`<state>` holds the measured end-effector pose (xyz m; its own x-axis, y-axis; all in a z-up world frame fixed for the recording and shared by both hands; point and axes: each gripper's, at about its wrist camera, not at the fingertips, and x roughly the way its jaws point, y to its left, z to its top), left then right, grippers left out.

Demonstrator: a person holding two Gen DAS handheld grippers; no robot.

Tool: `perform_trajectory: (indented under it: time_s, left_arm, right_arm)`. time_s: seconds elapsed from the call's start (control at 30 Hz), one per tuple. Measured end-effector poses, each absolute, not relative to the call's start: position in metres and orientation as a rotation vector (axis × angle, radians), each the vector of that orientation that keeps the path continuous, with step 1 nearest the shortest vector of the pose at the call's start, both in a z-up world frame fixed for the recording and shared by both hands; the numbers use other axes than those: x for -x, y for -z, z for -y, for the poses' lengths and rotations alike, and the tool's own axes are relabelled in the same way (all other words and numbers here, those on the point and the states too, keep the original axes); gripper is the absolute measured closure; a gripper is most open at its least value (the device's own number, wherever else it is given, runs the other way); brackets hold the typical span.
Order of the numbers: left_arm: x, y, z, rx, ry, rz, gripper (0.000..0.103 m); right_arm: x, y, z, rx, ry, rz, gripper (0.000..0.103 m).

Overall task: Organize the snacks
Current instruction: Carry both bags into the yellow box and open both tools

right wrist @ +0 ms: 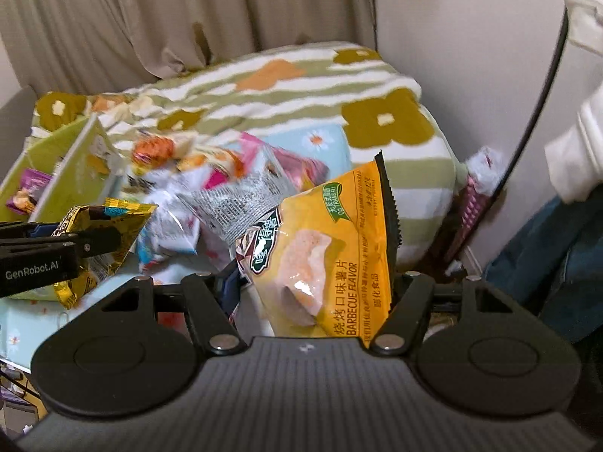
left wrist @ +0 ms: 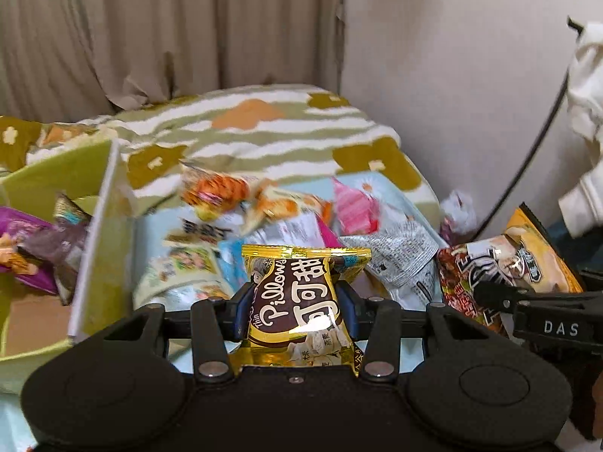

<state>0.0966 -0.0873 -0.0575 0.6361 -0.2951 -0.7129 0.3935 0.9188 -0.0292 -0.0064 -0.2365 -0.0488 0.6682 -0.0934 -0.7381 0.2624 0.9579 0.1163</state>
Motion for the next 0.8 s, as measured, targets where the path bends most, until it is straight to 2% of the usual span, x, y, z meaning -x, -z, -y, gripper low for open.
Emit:
perform_trajectory:
  time_s: [0.5, 0.8]
  left_arm:
    - [-0.116, 0.018, 0.0, -0.06, 0.262, -0.7, 0.053]
    - [-0.146, 0.003, -0.074, -0.036, 0.165, -0.68, 0.053]
  right_arm:
    - [-0.039, 0.015, 0.174, -0.161, 0.076, -0.742, 0.021]
    - [-0.092, -0.008, 0.099, -0.116, -0.048, -0.705, 0.021]
